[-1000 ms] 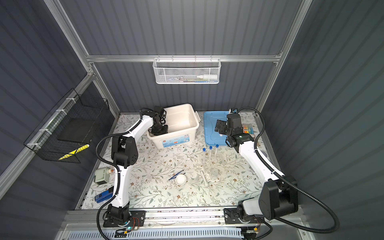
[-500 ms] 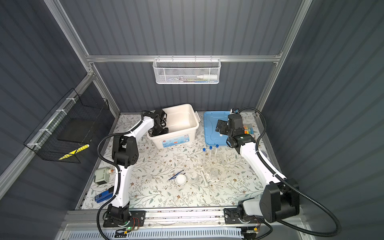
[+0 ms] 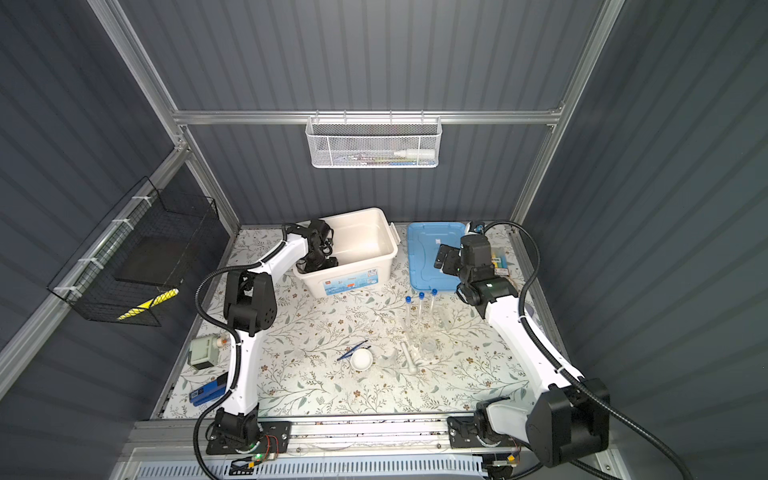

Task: Organize the chemistry lab equipment
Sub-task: 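Open the left gripper to release the cup inside the bin, then move the left gripper out of the bin over the white round dish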

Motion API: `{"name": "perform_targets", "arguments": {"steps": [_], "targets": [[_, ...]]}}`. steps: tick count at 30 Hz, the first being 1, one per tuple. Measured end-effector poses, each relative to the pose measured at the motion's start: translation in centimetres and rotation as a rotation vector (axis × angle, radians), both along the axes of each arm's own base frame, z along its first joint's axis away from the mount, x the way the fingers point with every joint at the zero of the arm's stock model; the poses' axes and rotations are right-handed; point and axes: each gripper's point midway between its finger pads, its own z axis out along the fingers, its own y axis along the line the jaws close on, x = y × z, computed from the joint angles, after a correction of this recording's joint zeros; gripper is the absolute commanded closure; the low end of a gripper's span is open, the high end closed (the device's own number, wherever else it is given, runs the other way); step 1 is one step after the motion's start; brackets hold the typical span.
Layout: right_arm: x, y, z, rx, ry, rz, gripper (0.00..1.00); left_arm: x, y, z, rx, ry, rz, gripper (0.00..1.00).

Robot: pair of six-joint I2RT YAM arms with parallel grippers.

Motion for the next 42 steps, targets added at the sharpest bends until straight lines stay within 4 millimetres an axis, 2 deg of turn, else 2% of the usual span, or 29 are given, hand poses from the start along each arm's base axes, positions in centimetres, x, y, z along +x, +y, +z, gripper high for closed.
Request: {"name": "perform_targets", "arguments": {"steps": [4, 8, 16, 18, 22, 28, 33, 38, 42], "targets": [[-0.9, -0.3, 0.1, 0.008, -0.006, -0.007, 0.01, -0.1, -0.1, 0.0, -0.008, 0.003, 0.005, 0.34], [-2.2, -0.6, 0.4, 0.015, -0.010, -0.014, 0.01, 0.0, -0.3, 1.0, -0.021, -0.018, 0.006, 0.27], [-4.9, -1.2, 1.0, 0.030, -0.030, -0.019, 0.01, 1.1, -1.3, 6.6, -0.069, -0.163, 0.000, 0.09], [-5.5, -1.4, 0.9, 0.034, -0.028, -0.021, 0.01, 1.2, -1.5, 8.4, -0.075, -0.206, -0.002, 0.00], [-6.9, -1.7, 0.8, 0.039, -0.027, -0.024, 0.01, 1.0, -2.0, 11.3, -0.065, -0.289, -0.011, 0.00], [-8.8, -2.0, 1.4, 0.046, -0.030, -0.018, 0.01, -1.1, -2.4, 14.8, -0.020, -0.378, -0.030, 0.00], [-10.2, -2.2, 1.1, 0.040, -0.005, -0.008, 0.01, -3.9, -2.4, 17.2, 0.016, -0.441, -0.027, 0.00], [-11.1, -2.4, 1.3, 0.021, -0.004, 0.001, 0.01, -7.2, -2.9, 18.5, 0.028, -0.482, -0.012, 0.00], [-11.1, -2.3, 0.6, 0.002, 0.025, 0.012, 0.01, -10.8, -3.3, 18.5, 0.035, -0.483, 0.002, 0.01]]}}
